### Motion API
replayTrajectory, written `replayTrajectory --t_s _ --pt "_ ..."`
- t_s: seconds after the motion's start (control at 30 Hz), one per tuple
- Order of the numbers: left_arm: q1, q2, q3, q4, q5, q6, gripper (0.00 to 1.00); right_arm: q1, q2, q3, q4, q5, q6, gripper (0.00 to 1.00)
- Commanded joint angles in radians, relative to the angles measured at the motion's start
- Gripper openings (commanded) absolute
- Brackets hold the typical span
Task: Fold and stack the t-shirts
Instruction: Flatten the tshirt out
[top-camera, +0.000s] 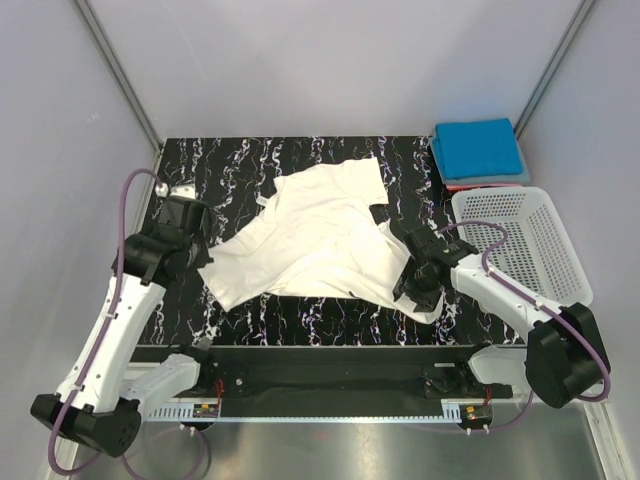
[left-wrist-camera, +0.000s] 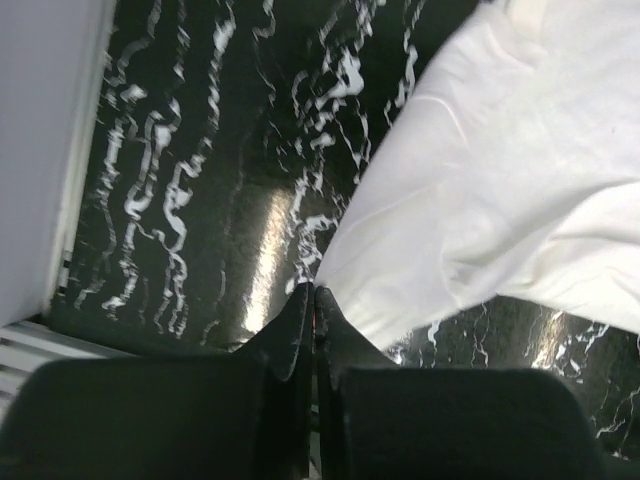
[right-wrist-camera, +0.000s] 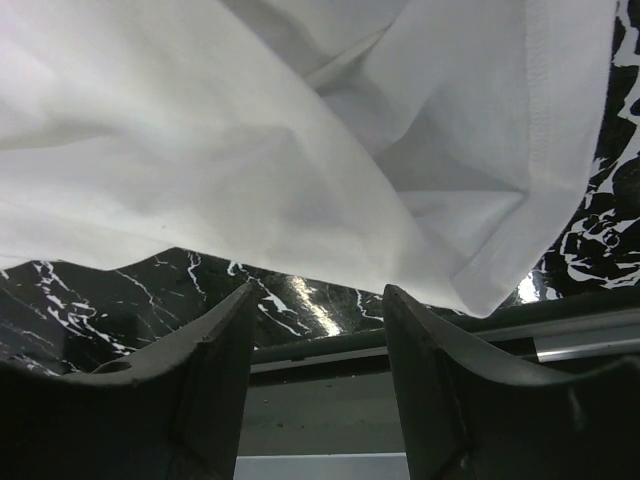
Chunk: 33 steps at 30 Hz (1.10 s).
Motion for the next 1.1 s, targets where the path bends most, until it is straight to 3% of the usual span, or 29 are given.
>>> replayTrajectory --t_s 0.0,0.13,0.37,0.6,0.77,0.87,0.93,1.07 --pt "0.007 -0.062 -0.125 0.063 0.164 -0.034 0.00 0.006 -0.004 -0.014 0.006 0.068 0.030 0.61" --pt "0.007 -0.059 -0.274 0.126 0.245 -0.060 0.00 0.006 -0.008 -0.007 0.000 0.096 0.027 0.60" --pt "0.012 -0.042 -0.287 0.180 0.251 -0.071 0.00 0.006 0.047 -0.011 0.018 0.131 -0.005 0.59" --pt "0.021 -0.034 -0.272 0.192 0.243 -0.063 0.00 0.006 0.059 0.021 -0.003 0.197 -0.042 0.47" --pt "0.024 -0.036 -0.275 0.209 0.258 -0.052 0.00 0.006 0.054 0.113 -0.043 0.254 -0.057 0.55" --pt "0.024 -0.033 -0.285 0.223 0.274 -0.046 0.00 0.005 0.111 0.168 0.039 0.213 -0.198 0.62" --pt "0.024 -0.034 -0.295 0.233 0.281 -0.043 0.00 0.005 0.168 0.218 0.111 0.072 -0.417 0.60" --pt "0.026 -0.028 -0.308 0.252 0.295 -0.043 0.00 -0.003 0.231 0.323 0.159 0.041 -0.521 0.55"
